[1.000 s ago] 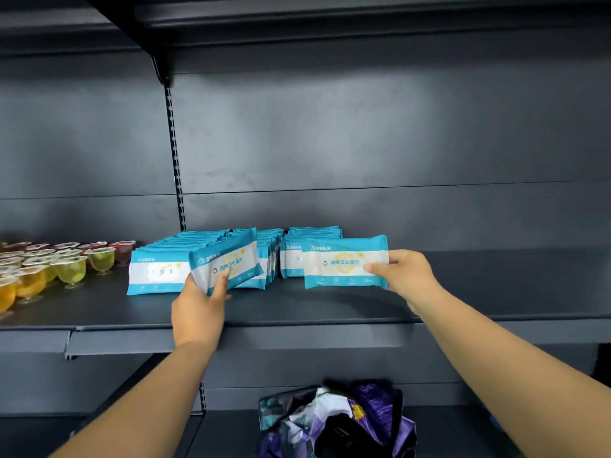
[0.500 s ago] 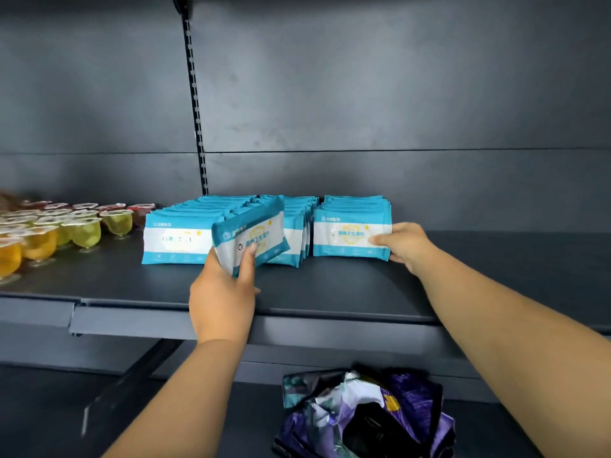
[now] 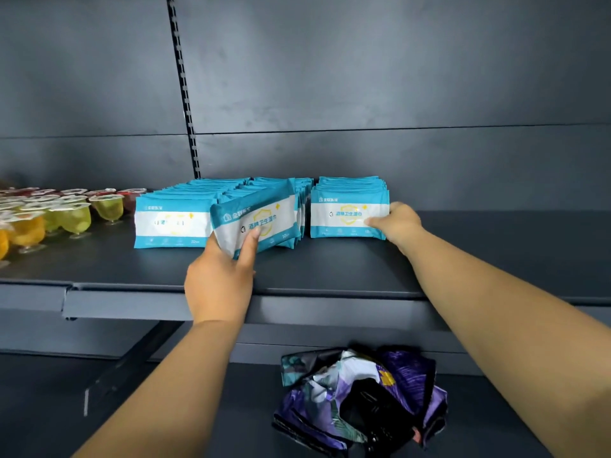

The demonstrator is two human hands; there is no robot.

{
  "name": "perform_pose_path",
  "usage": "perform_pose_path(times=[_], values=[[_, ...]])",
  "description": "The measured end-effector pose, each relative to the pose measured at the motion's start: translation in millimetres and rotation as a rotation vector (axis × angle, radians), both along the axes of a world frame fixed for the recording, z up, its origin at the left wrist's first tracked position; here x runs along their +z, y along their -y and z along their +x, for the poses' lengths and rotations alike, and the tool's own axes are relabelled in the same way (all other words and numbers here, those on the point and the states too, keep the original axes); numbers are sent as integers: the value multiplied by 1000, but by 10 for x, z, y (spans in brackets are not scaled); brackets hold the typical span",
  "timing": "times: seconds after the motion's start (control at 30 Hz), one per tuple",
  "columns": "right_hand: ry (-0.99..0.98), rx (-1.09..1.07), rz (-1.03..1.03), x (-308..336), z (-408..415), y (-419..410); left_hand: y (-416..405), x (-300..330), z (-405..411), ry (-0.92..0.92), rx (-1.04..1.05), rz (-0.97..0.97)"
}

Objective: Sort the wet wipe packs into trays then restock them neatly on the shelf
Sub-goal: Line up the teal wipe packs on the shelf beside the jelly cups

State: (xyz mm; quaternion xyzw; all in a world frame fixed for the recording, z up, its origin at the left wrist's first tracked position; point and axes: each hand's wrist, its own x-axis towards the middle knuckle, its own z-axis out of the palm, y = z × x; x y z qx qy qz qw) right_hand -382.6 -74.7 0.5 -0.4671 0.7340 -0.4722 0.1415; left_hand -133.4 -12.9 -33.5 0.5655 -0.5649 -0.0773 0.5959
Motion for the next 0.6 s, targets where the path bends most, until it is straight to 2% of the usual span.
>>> perform_pose_path(times=[0.07,0.13,0.17,0.23,0.3,0.37,0.5,0.6], values=[[2,-74,-40,35,52,-92,-5,-3,3,3,-8,6],[4,-125,-204,113,144,-198,-8,0,7,4,-17,7],[27,-76,-287,152,223,-250,1,-4,9,12,-17,6],[163,178,-354,221,465,-400,-6,6,6,22,-24,7],[318,463,-248,244,730,-545,-3,14,11,18,-40,19],[419,643,-94,204,913,-607,-14,23,20,25,-54,46],[368,691,-5,173,997,-559,-90,66,2,54,-53,71],[342,620,-42,237,817,-574,-136,81,-4,62,-83,57]])
